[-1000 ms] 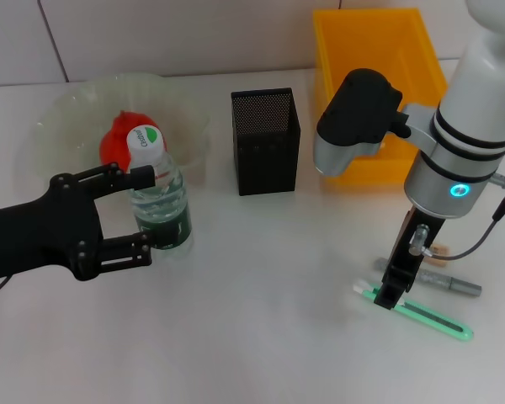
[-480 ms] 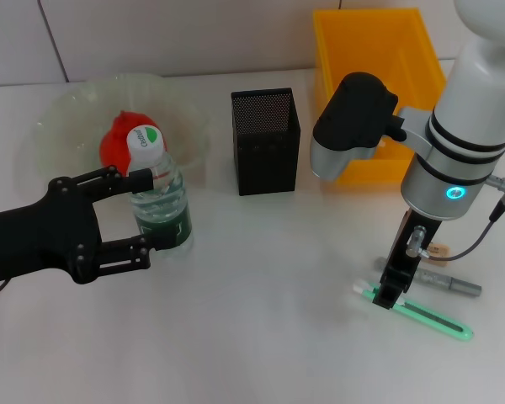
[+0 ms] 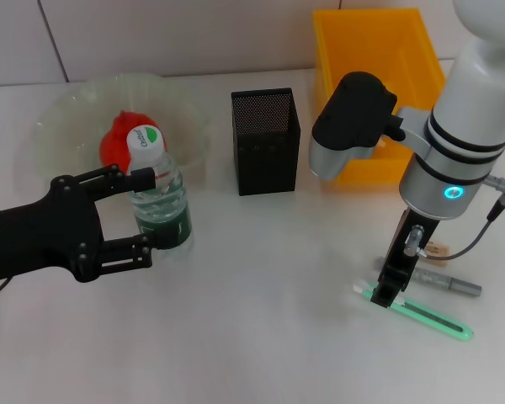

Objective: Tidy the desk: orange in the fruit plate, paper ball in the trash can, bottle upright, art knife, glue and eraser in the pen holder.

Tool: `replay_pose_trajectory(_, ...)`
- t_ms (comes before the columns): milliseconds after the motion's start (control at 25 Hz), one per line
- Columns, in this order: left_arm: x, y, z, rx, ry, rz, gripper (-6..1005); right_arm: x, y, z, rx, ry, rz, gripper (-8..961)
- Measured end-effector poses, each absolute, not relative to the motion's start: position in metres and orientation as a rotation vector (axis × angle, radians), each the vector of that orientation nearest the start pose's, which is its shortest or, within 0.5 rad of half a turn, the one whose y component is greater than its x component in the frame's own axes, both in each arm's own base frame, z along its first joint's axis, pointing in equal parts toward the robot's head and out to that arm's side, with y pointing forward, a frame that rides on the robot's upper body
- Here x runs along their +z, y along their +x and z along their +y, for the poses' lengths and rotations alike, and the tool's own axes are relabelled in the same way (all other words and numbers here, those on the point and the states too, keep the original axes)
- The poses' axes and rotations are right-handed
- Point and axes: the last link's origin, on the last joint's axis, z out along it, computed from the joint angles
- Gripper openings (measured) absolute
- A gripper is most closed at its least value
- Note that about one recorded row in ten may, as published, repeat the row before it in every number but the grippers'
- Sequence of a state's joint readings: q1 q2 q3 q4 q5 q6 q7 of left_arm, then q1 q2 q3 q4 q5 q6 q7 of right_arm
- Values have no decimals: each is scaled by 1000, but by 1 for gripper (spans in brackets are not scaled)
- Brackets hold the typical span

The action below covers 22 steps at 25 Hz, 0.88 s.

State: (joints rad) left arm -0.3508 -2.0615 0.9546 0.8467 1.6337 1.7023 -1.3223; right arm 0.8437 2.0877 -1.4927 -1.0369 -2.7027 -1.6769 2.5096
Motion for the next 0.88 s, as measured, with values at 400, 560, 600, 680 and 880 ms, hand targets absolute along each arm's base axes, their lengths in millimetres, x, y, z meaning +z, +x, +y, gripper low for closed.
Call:
replay_pose_trajectory(400,24,-239,296,-952,-2743,-329,806,-41,174,353,-1033,-2707,779,469)
replay_pose_trajectory(560,23,-239,296,-951,-2744,-329,806,-42,173,353,-1035,-2710,778,466)
replay_pose_trajectory(600,23,-239,296,-951,-2744,-330,806,-42,173,353,-1035,-2710,777,466)
replay_pose_trajectory(680,23,-239,296,-951,-2744,-331,806,-42,173,353,-1031,-2712,778,464)
replay_pose_trajectory(880,23,-239,296,-951,-2744,-333,806,-44,171,353,-1022,-2716,781,461)
